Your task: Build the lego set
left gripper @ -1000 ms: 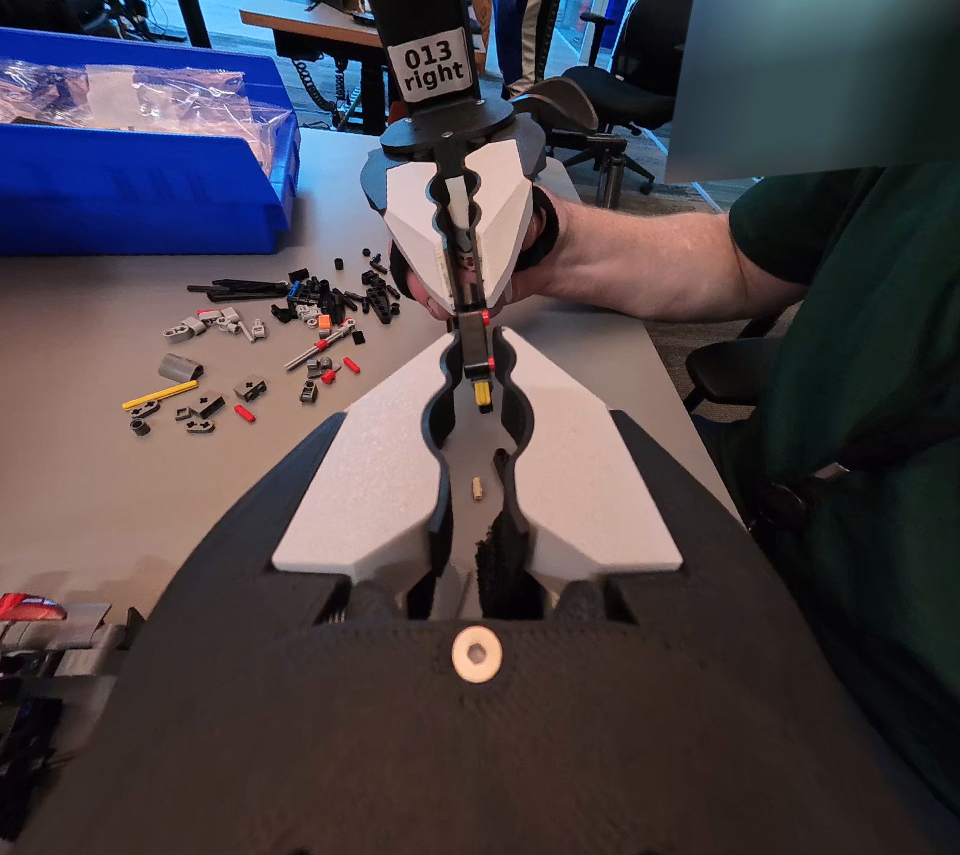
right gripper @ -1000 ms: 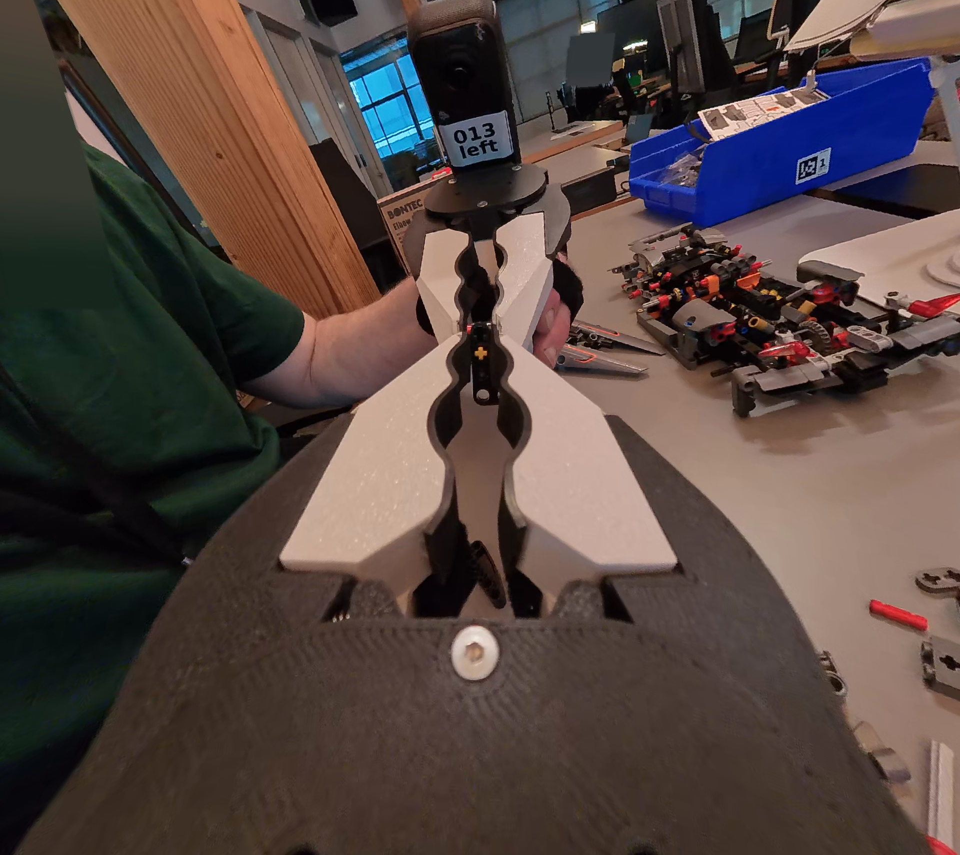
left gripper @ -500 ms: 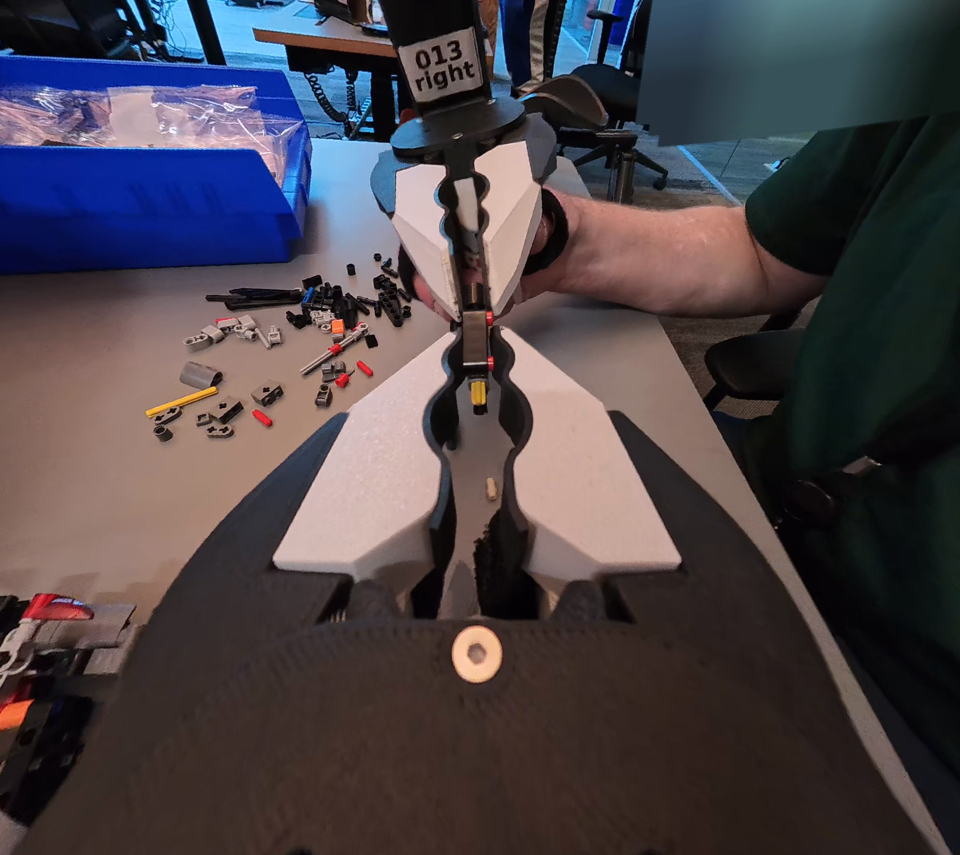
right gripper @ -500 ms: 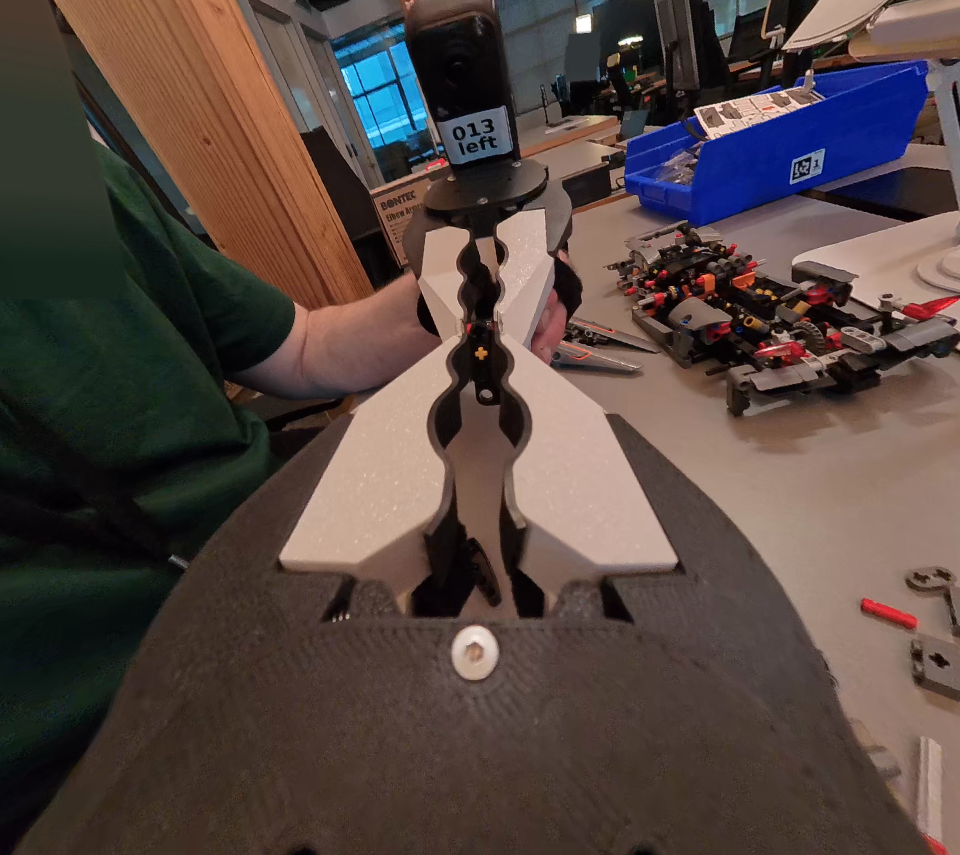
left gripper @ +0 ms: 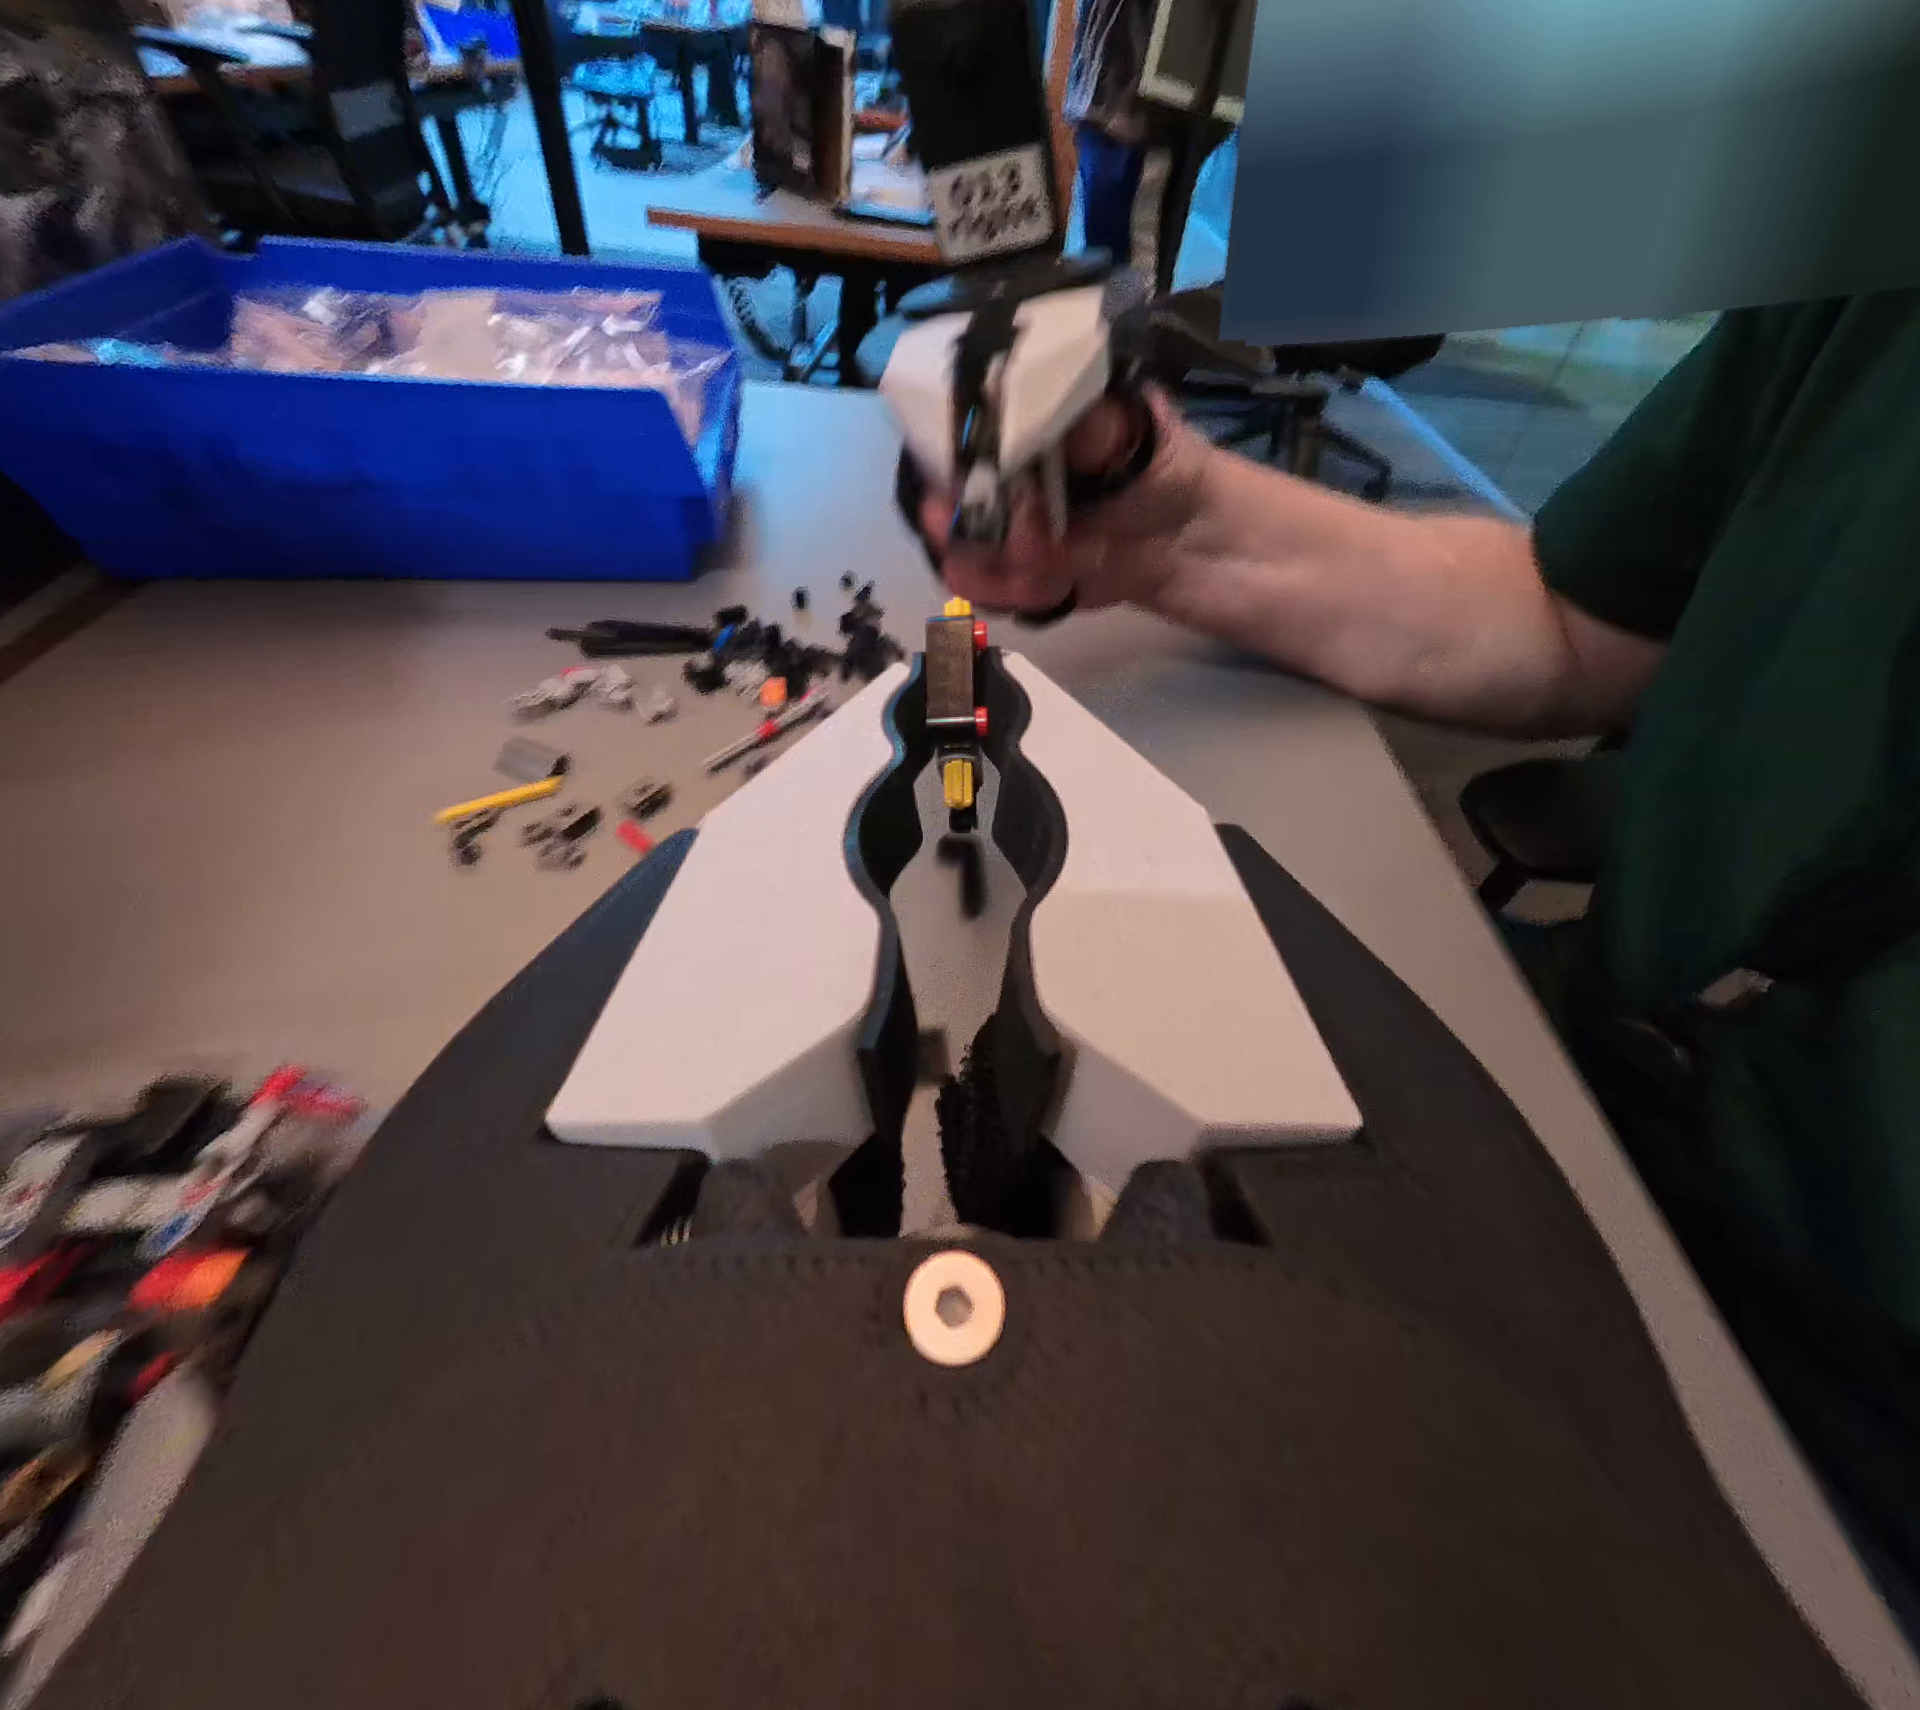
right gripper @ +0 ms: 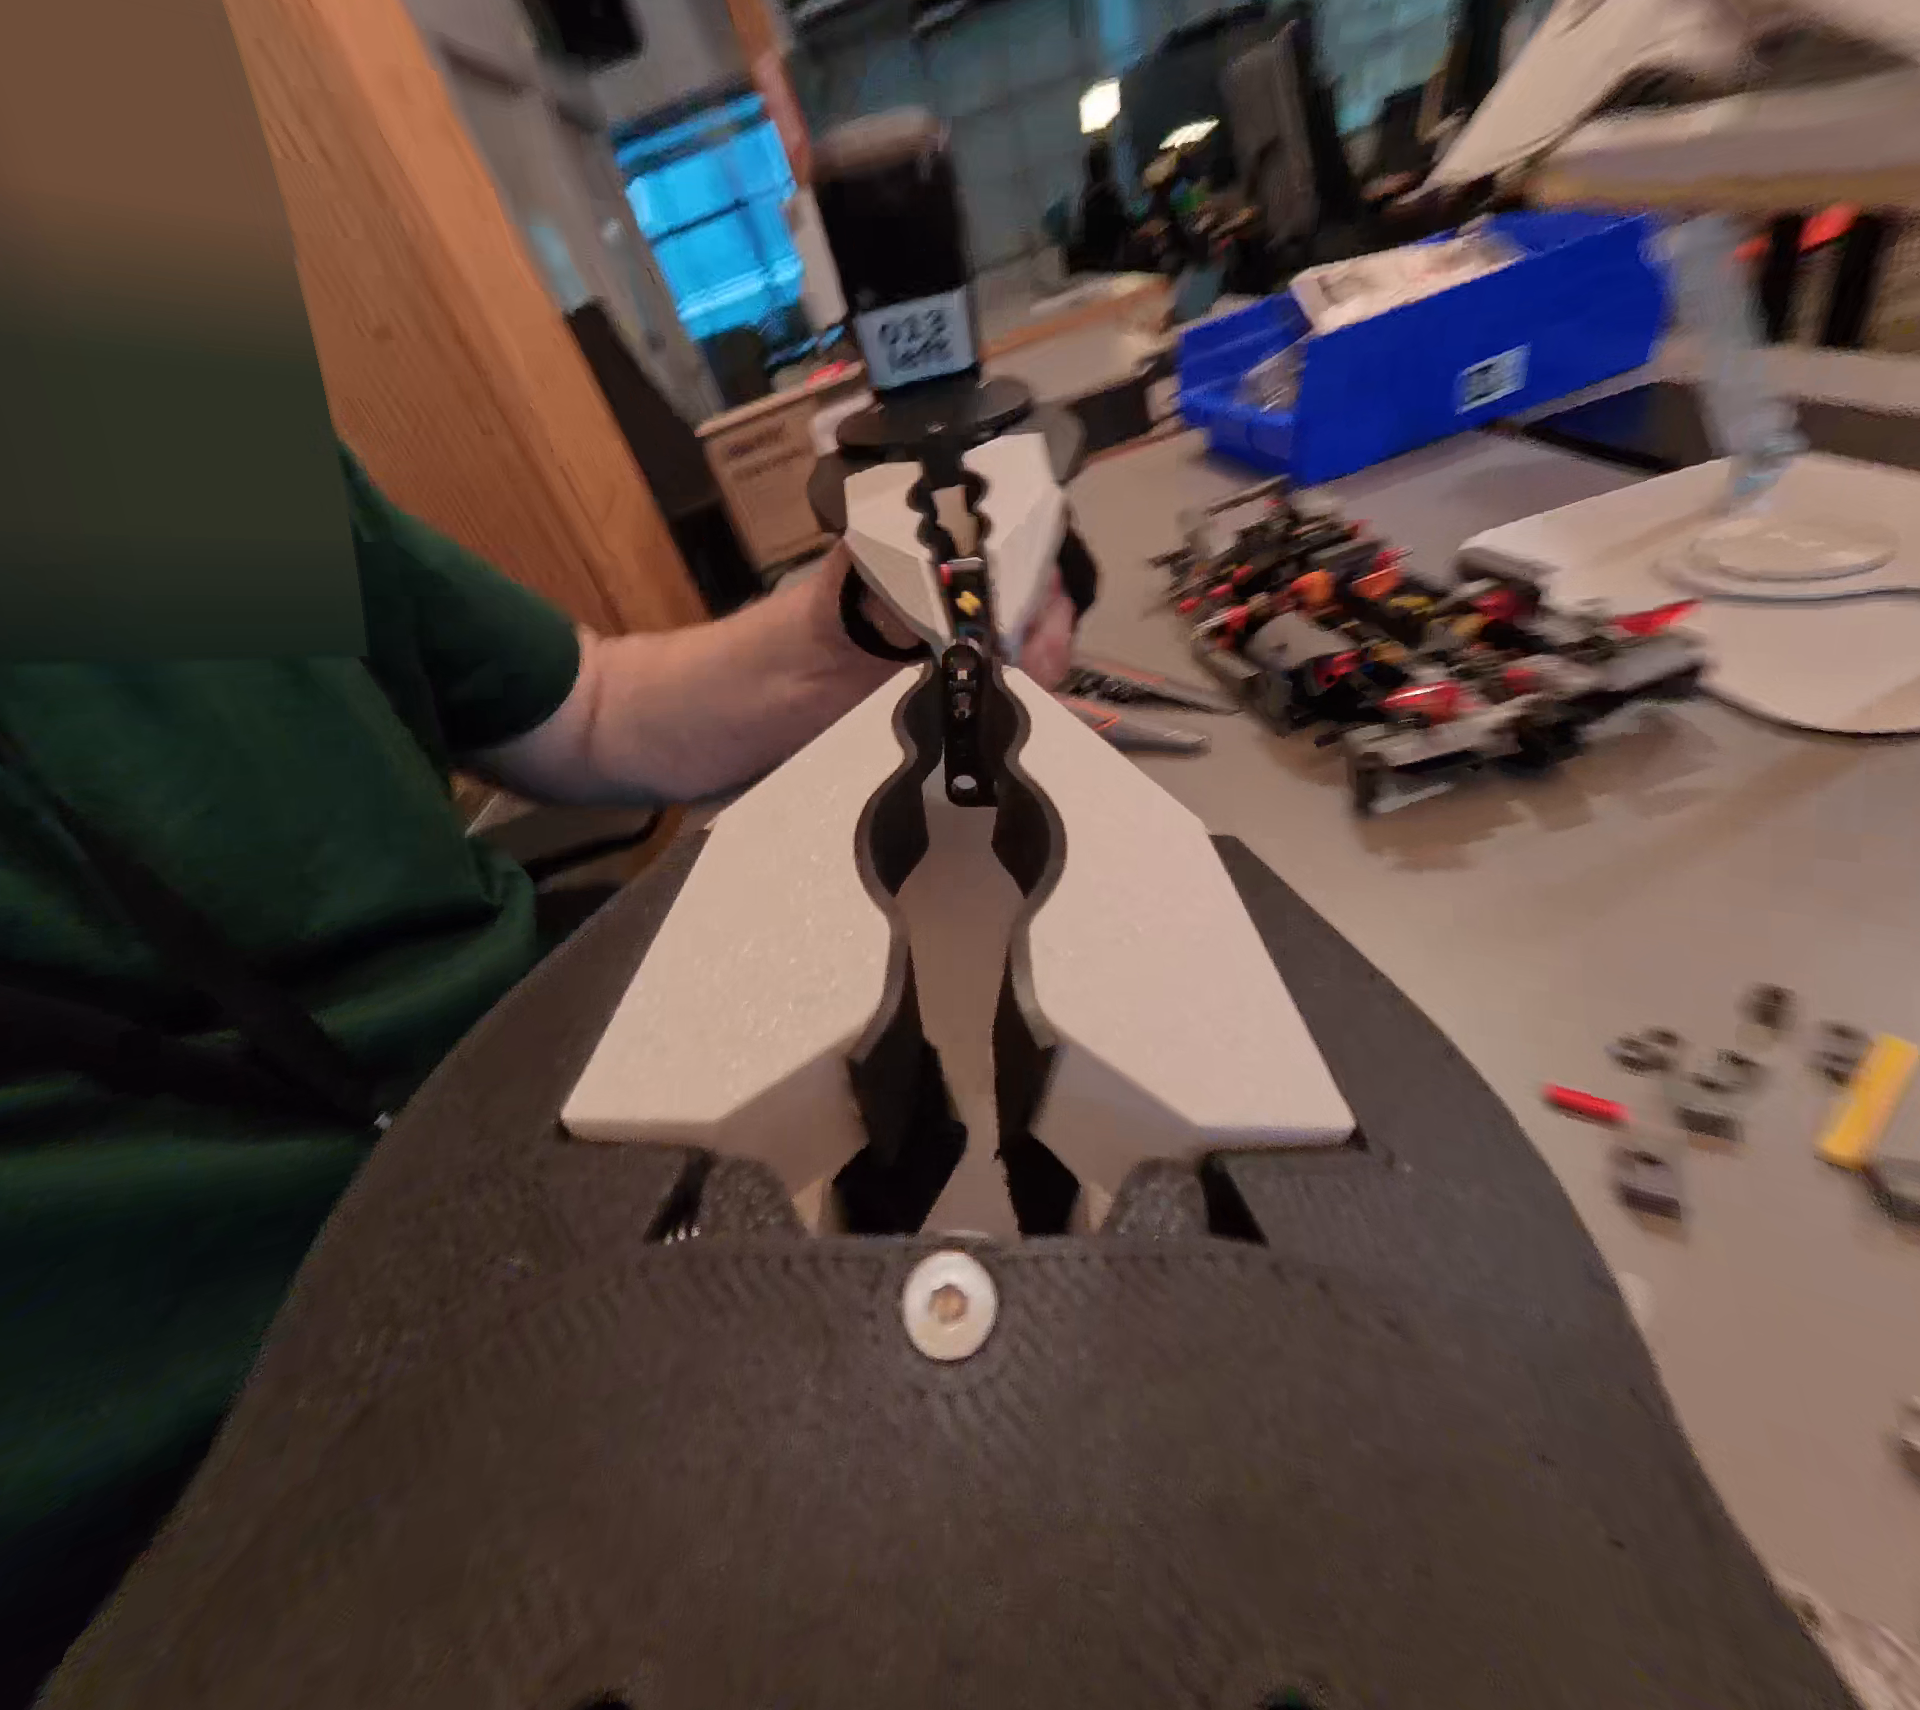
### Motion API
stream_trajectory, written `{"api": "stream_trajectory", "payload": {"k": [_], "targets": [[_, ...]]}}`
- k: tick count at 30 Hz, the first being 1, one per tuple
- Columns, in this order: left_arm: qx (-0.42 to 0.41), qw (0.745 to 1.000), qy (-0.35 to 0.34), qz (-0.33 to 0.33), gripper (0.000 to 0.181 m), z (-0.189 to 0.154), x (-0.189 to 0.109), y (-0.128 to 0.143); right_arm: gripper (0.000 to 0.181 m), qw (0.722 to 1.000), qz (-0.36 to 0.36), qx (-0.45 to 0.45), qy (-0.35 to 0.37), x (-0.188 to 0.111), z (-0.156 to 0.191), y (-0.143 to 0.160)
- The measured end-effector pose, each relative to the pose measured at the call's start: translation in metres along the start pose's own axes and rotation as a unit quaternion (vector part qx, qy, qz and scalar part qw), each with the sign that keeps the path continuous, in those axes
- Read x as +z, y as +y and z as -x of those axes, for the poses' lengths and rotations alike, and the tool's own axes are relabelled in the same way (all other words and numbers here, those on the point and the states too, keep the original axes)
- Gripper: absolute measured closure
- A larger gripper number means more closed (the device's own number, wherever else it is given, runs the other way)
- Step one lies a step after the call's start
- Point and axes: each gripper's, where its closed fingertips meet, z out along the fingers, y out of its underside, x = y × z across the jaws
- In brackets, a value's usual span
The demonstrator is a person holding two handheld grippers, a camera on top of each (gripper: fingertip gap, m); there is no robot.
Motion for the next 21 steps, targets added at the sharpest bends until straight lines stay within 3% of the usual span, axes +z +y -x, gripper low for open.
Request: {"api": "stream_trajectory", "payload": {"k": [3,11,15,17,19,21], "targets": [[-0.02,1.0,0.013,-0.021,0.174,0.006,-0.012,-0.004,0.177,1.0,0.003,0.008,0.01,0.002,-0.007,0.004],[-0.043,0.999,0.026,0.006,0.174,0.008,-0.005,0.011,0.176,0.998,-0.006,0.061,-0.022,0.005,-0.013,0.01],[-0.041,0.996,0.05,0.061,0.174,-0.003,-0.003,0.023,0.177,0.996,-0.011,0.084,-0.041,0.006,-0.012,0.011],[-0.031,0.992,0.029,0.119,0.174,0.0,-0.001,0.04,0.176,0.996,0.002,0.079,-0.036,0.008,-0.011,0.016],[-0.053,0.981,0.066,0.174,0.174,-0.016,0.001,0.057,0.176,0.996,0.017,0.081,-0.036,0.012,-0.007,0.019],[-0.029,0.969,0.057,0.241,0.174,-0.022,0.001,0.073,0.176,0.996,0.033,0.073,-0.039,0.016,0.003,0.019]]}}
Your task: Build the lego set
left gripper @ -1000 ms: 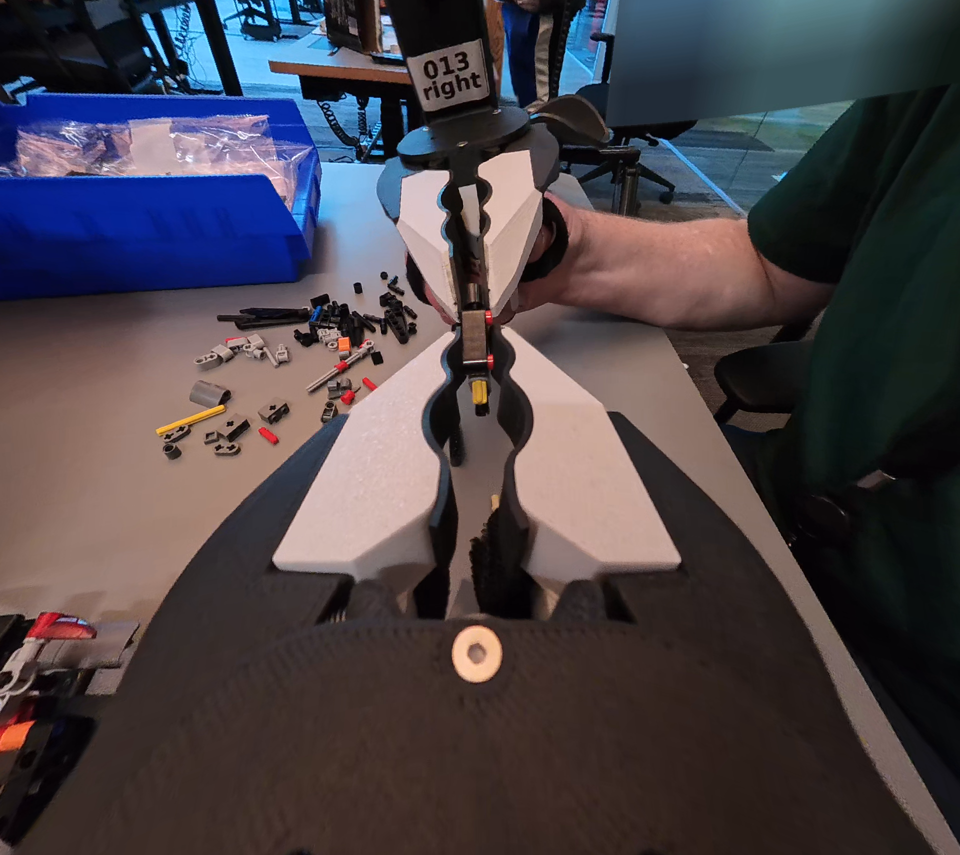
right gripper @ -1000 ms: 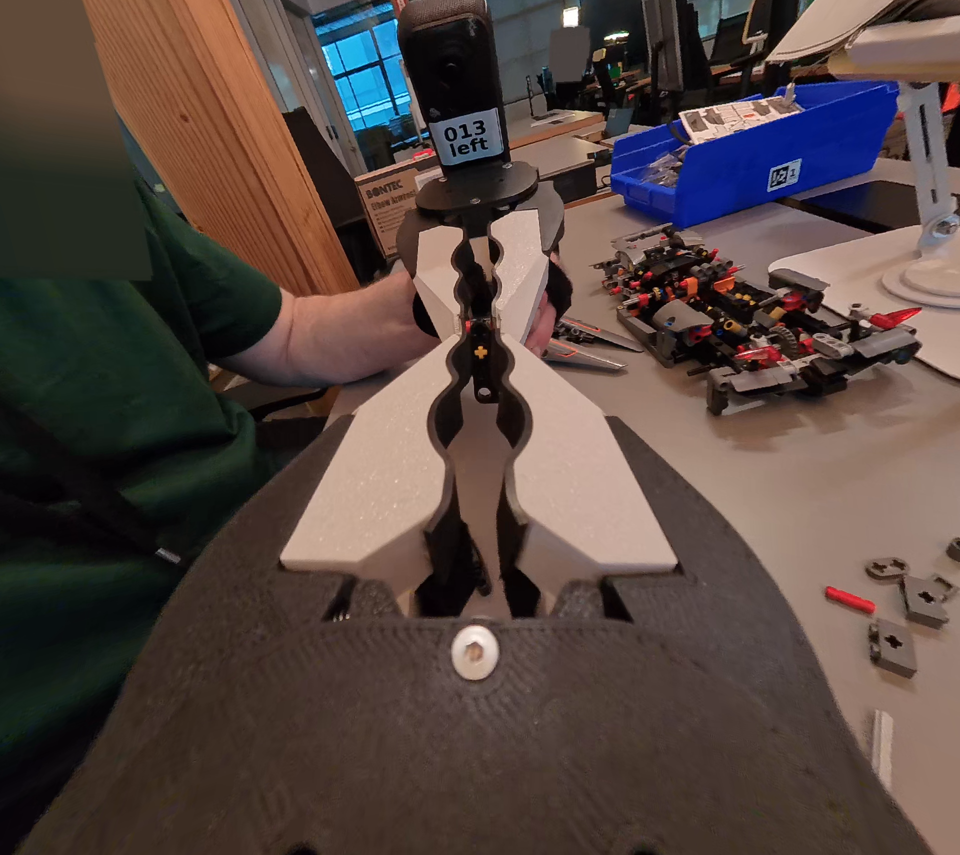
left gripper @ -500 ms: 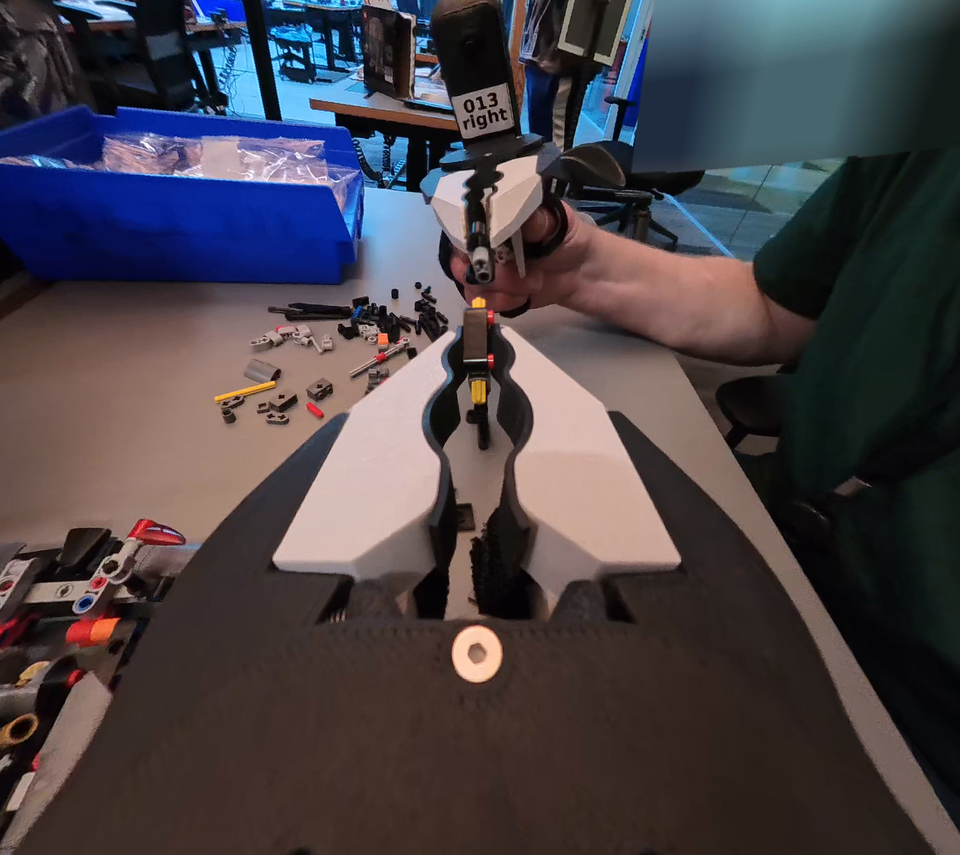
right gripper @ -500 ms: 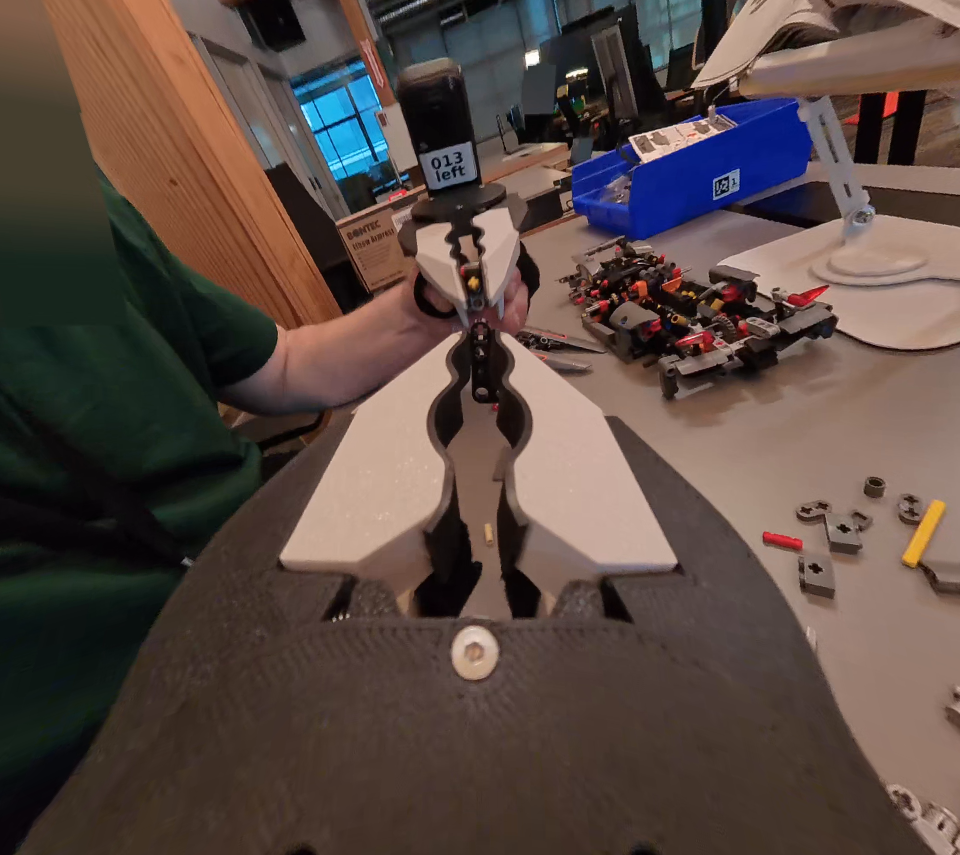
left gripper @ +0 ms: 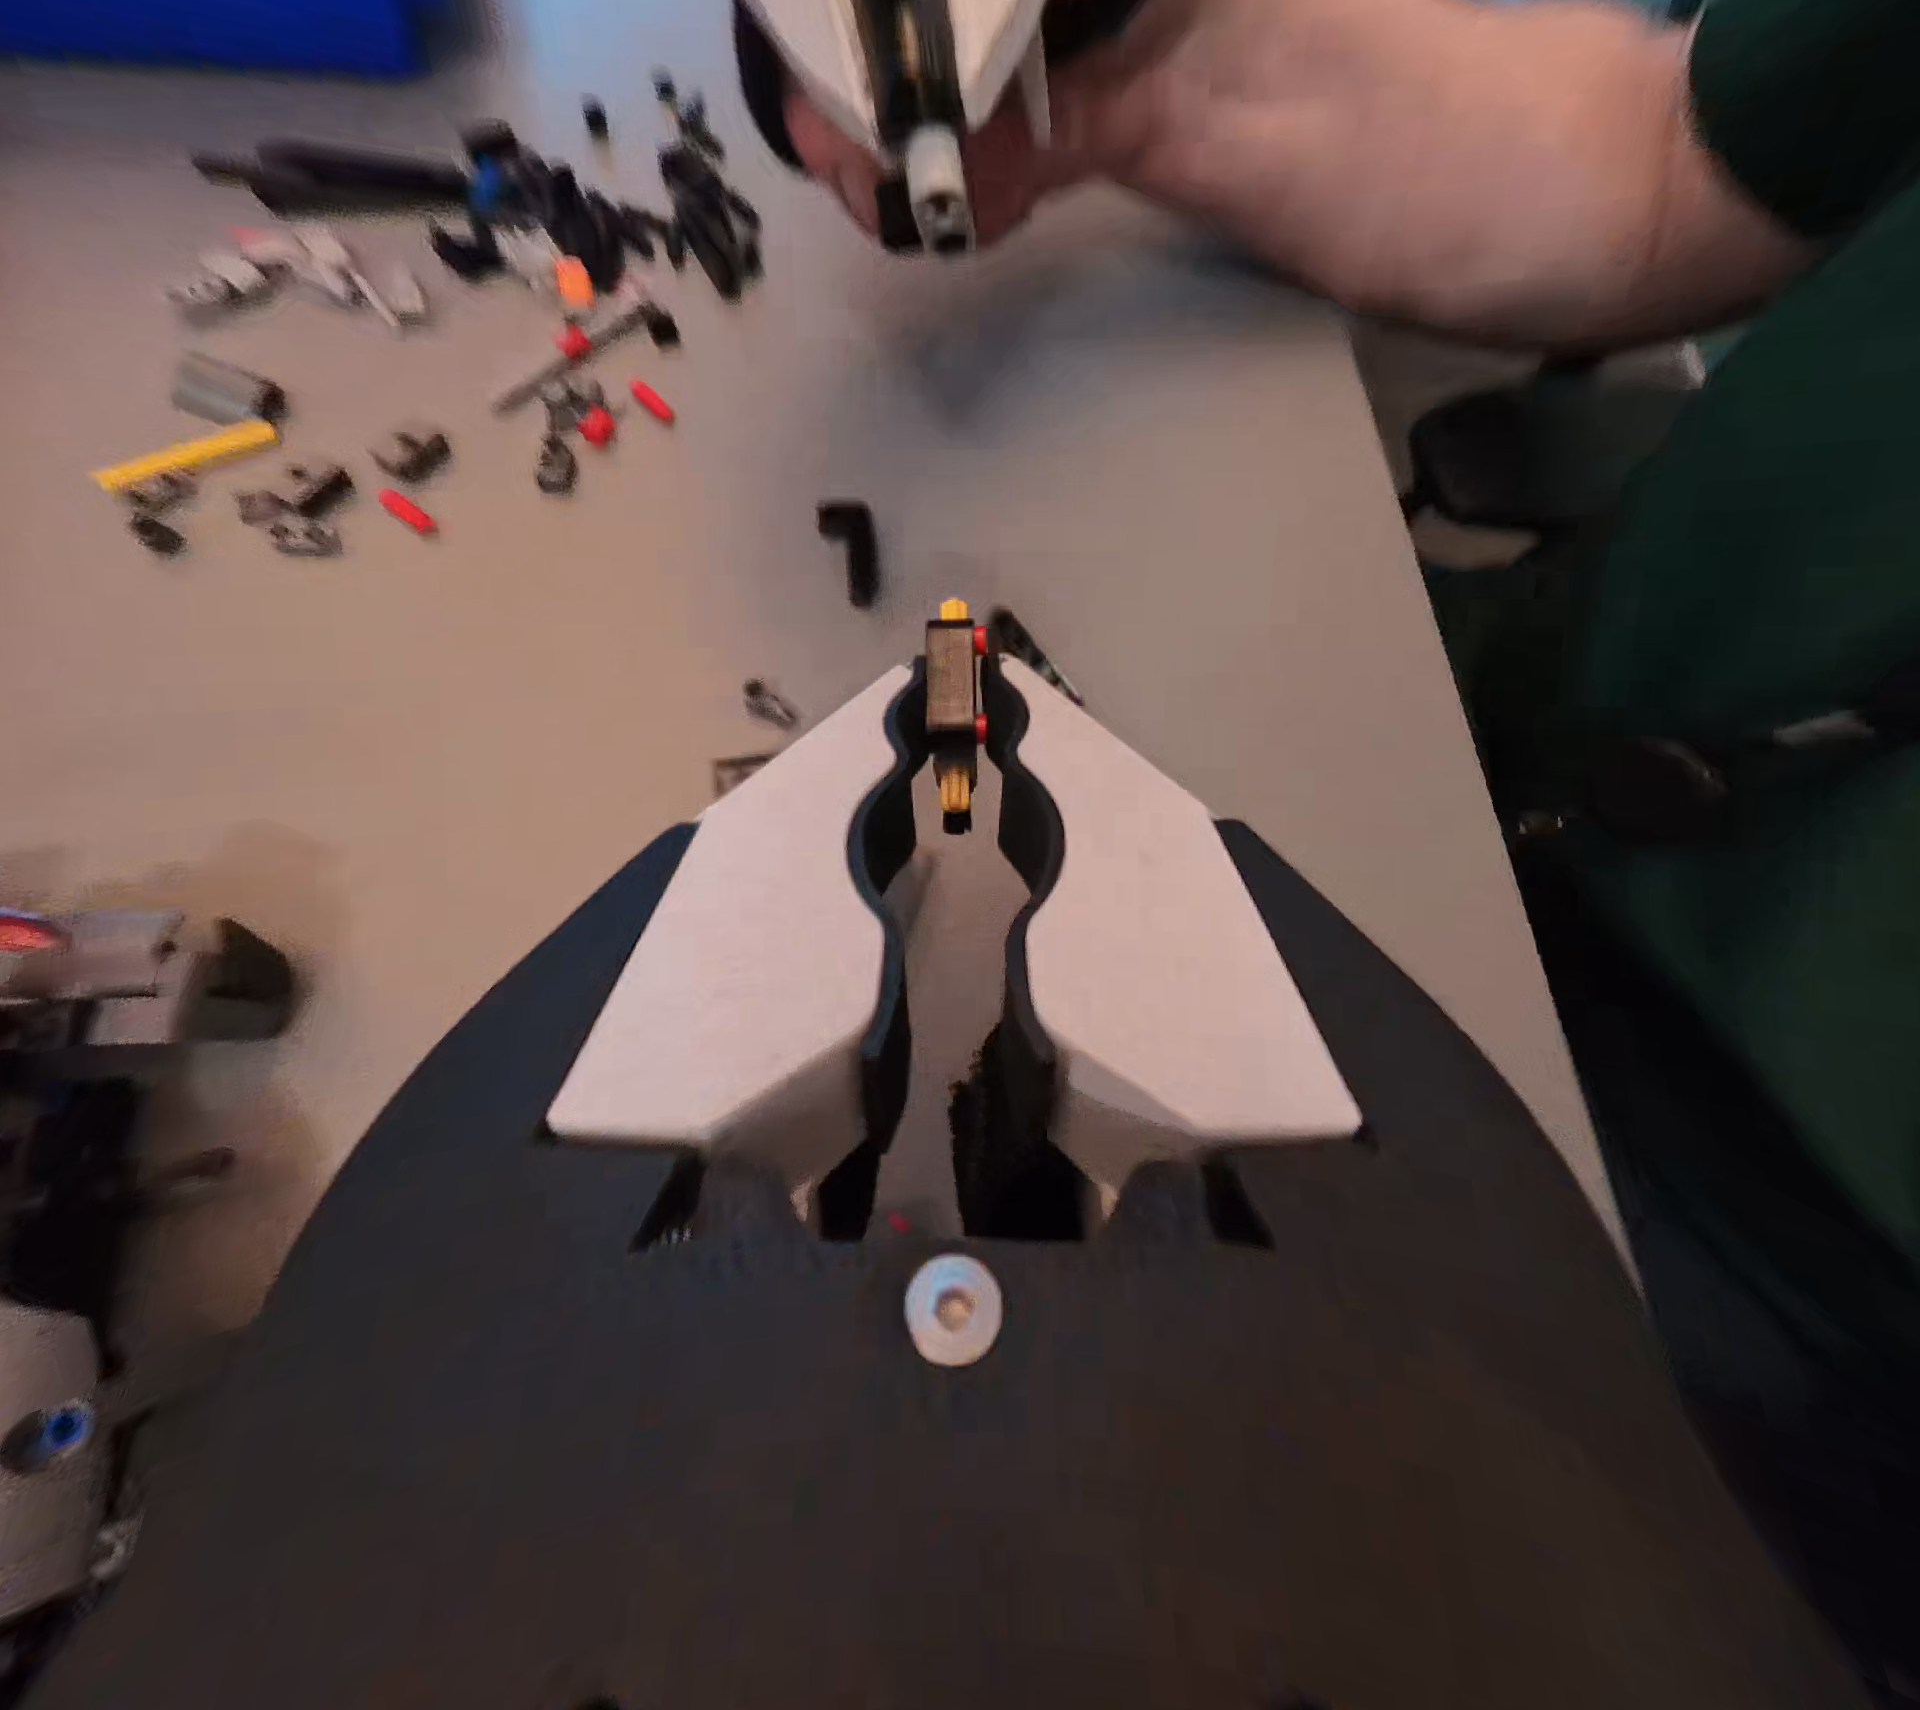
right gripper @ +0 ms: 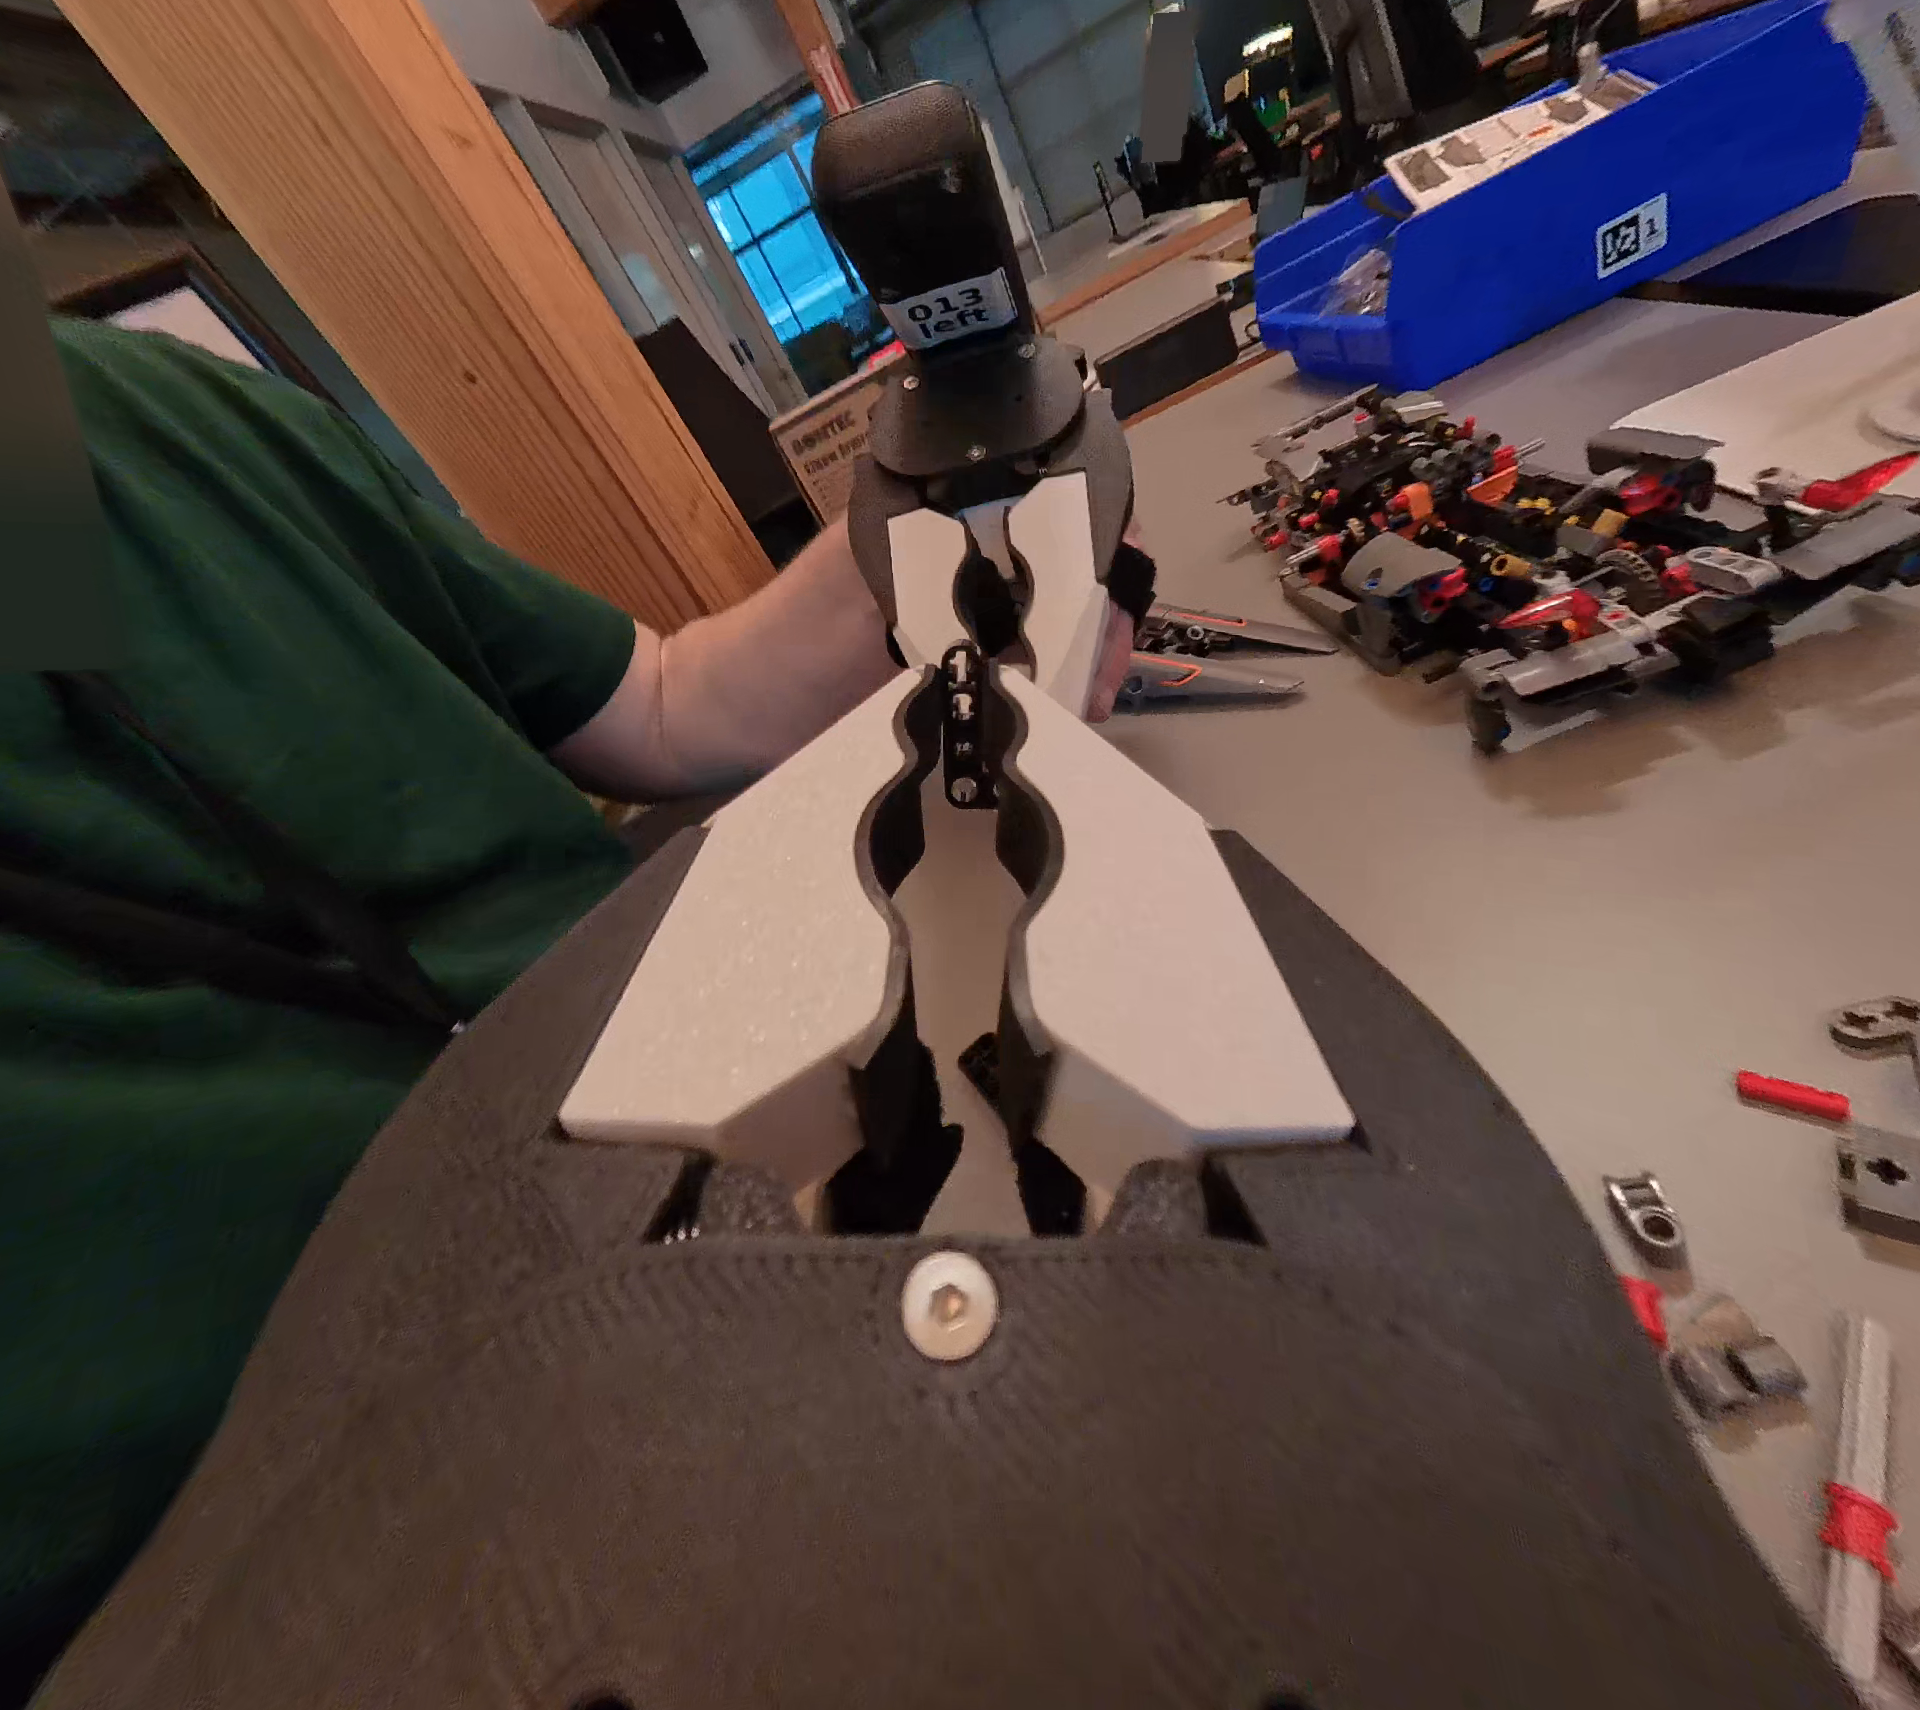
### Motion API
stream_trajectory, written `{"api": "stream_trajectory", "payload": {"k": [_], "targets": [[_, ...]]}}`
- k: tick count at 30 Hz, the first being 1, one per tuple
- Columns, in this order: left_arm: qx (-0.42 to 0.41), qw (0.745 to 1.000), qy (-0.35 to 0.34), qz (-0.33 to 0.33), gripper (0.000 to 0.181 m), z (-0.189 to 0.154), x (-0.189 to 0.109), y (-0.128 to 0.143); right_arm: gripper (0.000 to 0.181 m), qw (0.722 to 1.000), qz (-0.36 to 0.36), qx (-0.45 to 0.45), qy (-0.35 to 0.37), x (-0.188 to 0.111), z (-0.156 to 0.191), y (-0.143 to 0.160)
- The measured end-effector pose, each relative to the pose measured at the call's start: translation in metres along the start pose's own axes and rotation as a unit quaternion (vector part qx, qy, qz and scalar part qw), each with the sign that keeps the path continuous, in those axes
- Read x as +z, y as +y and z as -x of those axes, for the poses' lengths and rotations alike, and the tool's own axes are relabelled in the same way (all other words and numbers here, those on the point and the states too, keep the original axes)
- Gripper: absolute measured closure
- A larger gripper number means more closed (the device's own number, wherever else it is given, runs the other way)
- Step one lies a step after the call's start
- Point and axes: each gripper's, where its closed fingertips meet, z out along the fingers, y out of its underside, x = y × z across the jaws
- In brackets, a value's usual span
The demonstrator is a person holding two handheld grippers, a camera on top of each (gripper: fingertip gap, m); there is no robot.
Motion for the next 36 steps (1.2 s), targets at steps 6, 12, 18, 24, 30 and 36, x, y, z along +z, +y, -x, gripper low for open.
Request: {"api": "stream_trajectory", "payload": {"k": [6,12,18,24,30,36], "targets": [[0.025,0.995,-0.042,0.085,0.174,-0.022,0.015,0.042,0.177,0.999,0.038,-0.016,0.02,0.007,0.022,0.018],[0.073,0.988,-0.12,0.071,0.172,-0.018,0.023,0.055,0.177,0.998,0.037,0.004,0.043,0.005,0.022,0.039],[0.065,0.984,-0.147,0.078,0.149,-0.01,0.025,0.069,0.176,0.998,0.029,0.011,0.062,0.007,0.019,0.047],[0.048,0.984,-0.157,-0.067,0.144,-0.023,0.0,0.01,0.176,0.999,-0.015,0.013,0.044,0.017,0.028,0.037],[0.035,0.979,-0.092,-0.177,0.16,-0.049,-0.005,-0.035,0.176,1.0,-0.019,-0.001,0.012,0.035,0.04,0.037],[0.021,0.972,-0.071,-0.222,0.175,-0.051,-0.012,-0.042,0.176,0.999,-0.035,-0.01,-0.005,0.039,0.047,0.032]]}}
